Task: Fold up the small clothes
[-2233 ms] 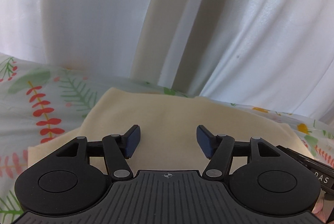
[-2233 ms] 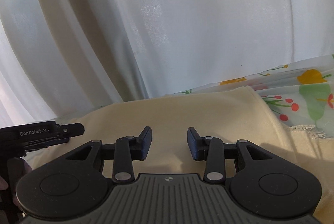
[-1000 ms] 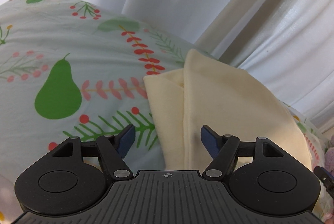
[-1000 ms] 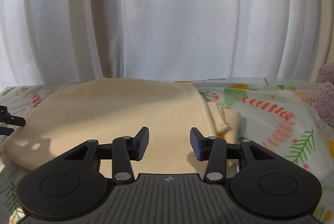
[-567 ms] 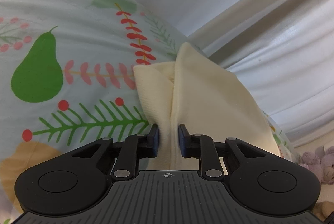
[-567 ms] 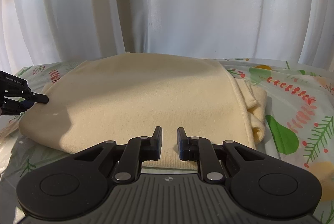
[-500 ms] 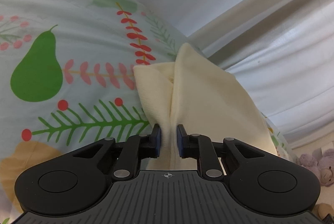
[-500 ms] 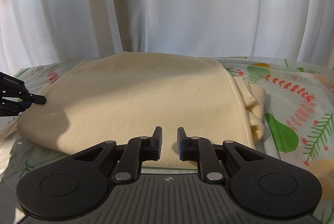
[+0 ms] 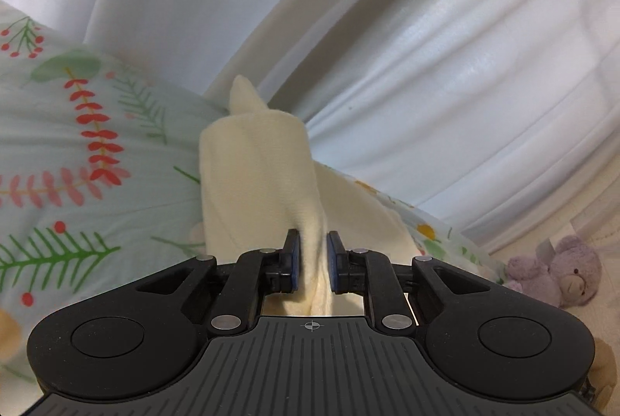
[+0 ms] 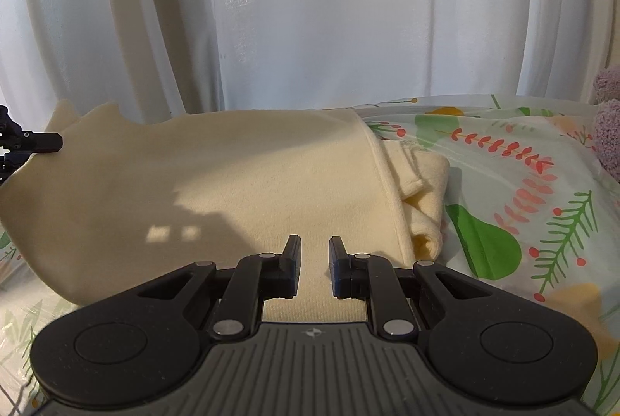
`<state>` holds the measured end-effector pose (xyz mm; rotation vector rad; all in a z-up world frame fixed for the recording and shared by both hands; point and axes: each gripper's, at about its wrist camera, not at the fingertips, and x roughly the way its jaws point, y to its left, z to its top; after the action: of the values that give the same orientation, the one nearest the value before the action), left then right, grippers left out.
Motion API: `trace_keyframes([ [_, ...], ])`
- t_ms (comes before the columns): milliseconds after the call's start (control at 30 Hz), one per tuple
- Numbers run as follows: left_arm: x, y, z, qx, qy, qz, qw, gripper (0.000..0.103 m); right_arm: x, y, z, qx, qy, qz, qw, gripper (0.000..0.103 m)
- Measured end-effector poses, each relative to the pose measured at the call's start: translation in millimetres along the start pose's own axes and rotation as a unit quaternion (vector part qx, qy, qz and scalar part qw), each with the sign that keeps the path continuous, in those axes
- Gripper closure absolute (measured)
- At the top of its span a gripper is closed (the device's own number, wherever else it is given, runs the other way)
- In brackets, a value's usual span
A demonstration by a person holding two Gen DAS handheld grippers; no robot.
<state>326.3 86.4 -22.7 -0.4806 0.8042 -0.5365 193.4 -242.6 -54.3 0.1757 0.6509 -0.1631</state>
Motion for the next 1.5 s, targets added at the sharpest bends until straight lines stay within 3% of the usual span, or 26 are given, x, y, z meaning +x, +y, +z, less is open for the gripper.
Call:
trace_keyframes([
  [233,56.9,-32.8,-36.2,0.036,0.050,0.015,0.9980,0.087,-0.5,0.0,-2.3,0.001,0.003,0.000,1.000,0.088],
  [267,60.2,-35.1,-40.9,0.039,0.052,0.017,0.9978,0.093,0.2,-0.7,-2.6,0.001,0.005,-0.002,1.000,0.088],
  [400,71.4,-35.0,-55.0,0.050,0.060,0.020,0.9967,0.089,2.9,-3.5,-2.8,0.003,0.011,-0.005,1.000,0.088],
  [533,58.5,-42.7,-51.9,0.084,0.067,0.025,0.9939,0.088,7.3,-5.3,-0.9,0.013,0.021,0.003,1.000,0.088],
  [667,18.2,-37.3,-39.8,0.058,0.033,-0.014,0.9977,0.086,6.3,-2.0,2.4,0.006,0.016,0.019,1.000,0.088],
  [800,8.1,-23.6,-30.7,0.046,0.005,0.032,0.9984,0.083,11.0,2.9,7.7,0.003,0.017,0.036,0.999,0.088],
  [1000,40.9,-9.7,-57.4,0.054,0.091,0.032,0.9939,0.087,24.3,15.1,28.2,0.008,0.021,0.098,0.995,0.087],
  [1100,38.9,-11.6,-63.9,0.060,0.078,0.029,0.9947,0.092,41.3,19.1,42.1,0.024,0.046,0.147,0.988,0.080],
  [1233,26.7,-8.0,-56.2,0.051,0.076,0.023,0.9955,0.083,69.3,18.7,55.7,0.078,0.093,0.217,0.969,0.064],
  [1333,26.4,-2.5,-54.2,0.037,0.082,0.016,0.9958,0.083,93.7,18.6,62.5,0.134,0.128,0.268,0.945,0.063],
  [1500,30.3,-2.9,-57.3,0.044,0.080,0.015,0.9957,0.083,126.2,27.7,65.2,0.162,0.161,0.283,0.932,0.063],
])
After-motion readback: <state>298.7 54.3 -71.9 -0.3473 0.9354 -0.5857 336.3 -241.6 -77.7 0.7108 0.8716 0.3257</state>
